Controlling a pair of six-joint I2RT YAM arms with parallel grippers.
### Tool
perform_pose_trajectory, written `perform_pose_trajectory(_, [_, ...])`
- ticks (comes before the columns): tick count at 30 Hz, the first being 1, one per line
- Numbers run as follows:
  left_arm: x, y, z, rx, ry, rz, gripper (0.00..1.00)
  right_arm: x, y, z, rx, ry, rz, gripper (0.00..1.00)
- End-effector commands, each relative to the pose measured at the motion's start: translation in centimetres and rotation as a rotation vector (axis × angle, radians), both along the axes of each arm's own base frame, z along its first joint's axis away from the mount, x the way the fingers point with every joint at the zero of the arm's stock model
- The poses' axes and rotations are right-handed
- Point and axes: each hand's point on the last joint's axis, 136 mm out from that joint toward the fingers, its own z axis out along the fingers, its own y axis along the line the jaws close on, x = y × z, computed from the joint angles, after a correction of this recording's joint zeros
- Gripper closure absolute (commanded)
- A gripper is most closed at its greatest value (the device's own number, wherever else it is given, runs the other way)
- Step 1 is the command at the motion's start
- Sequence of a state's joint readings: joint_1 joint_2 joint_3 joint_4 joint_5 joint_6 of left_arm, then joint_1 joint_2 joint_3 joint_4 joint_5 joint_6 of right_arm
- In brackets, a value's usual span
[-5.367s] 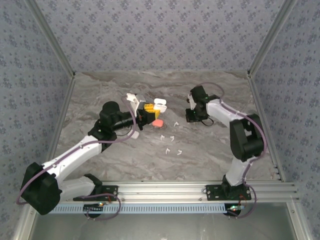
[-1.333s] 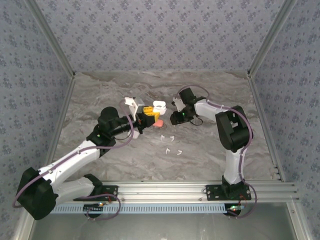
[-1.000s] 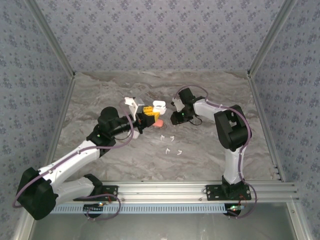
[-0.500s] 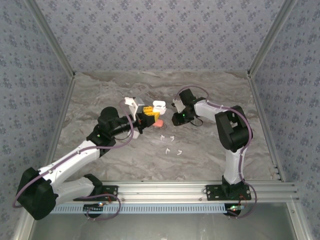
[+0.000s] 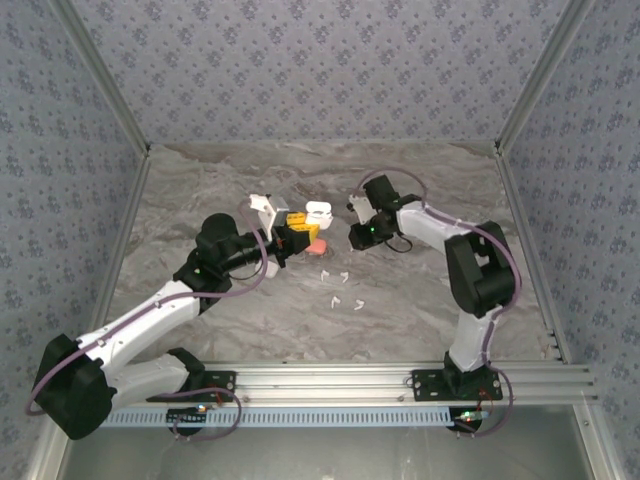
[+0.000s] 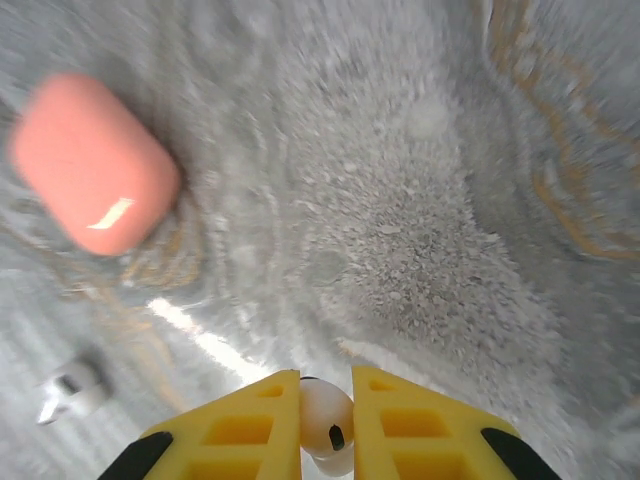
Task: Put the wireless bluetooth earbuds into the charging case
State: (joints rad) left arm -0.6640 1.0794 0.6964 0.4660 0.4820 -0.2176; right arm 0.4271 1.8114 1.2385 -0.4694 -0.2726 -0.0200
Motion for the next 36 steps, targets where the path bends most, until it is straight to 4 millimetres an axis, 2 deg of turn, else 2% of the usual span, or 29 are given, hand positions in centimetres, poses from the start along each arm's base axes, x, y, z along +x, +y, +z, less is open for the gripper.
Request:
perform_pose_trajectory(1, [0.1,-0.4,0.5,-0.011,-0.008,-0.011,0.90,0.1,-0.5,6.2,0.047,-0.157,0.012,0.83])
perform_pose_trajectory(5, [0.3,-0.8,0.1,-0.018,0.010,-0.022,0.90,-0.8,-1.0,12.5,0.103,-0.318,0.020,0.83])
perform_pose_trajectory(10, [0.6,-1.5,-0.6,-0.020,0.031,-0.041,0.90,-2.9,-1.4,20.8,0.200,-0.541,0.054,0.82])
perform_pose_trajectory(13, [0.7,-1.8,-0.8,-0.022,0.039,-0.054,0.90,-4.5,-1.1,24.8,0.250,-0.656,0.094,0.82])
perform_pose_trajectory(17, [0.7,-2.2,-0.9,-0.029,0.043,-0.075,0.90,-6.5,0.9,28.3,0.290,-0.749,0.189,0.81])
perform_pose_trajectory(21, [0.7,-2.4,-0.9,-0.032,0.042,-0.089,0.90,-7.8,3.5,29.7,0.317,-0.787,0.285,0.81])
perform_pose_trajectory(25, [0.6,-2.4,-0.7,-0.034,0.040,-0.093,0.90,-8.1,5.5,29.2,0.318,-0.769,0.345,0.81])
perform_pose_trajectory(29, [0.5,-2.3,-0.7,-0.034,0.038,-0.092,0.91,-8.2,6.7,28.1,0.315,-0.738,0.385,0.81])
perform_pose_trajectory(36, [0.4,-2.2,-0.5,-0.037,0.032,-0.091,0.91,-9.0,7.4,26.7,0.333,-0.682,0.427,0.81])
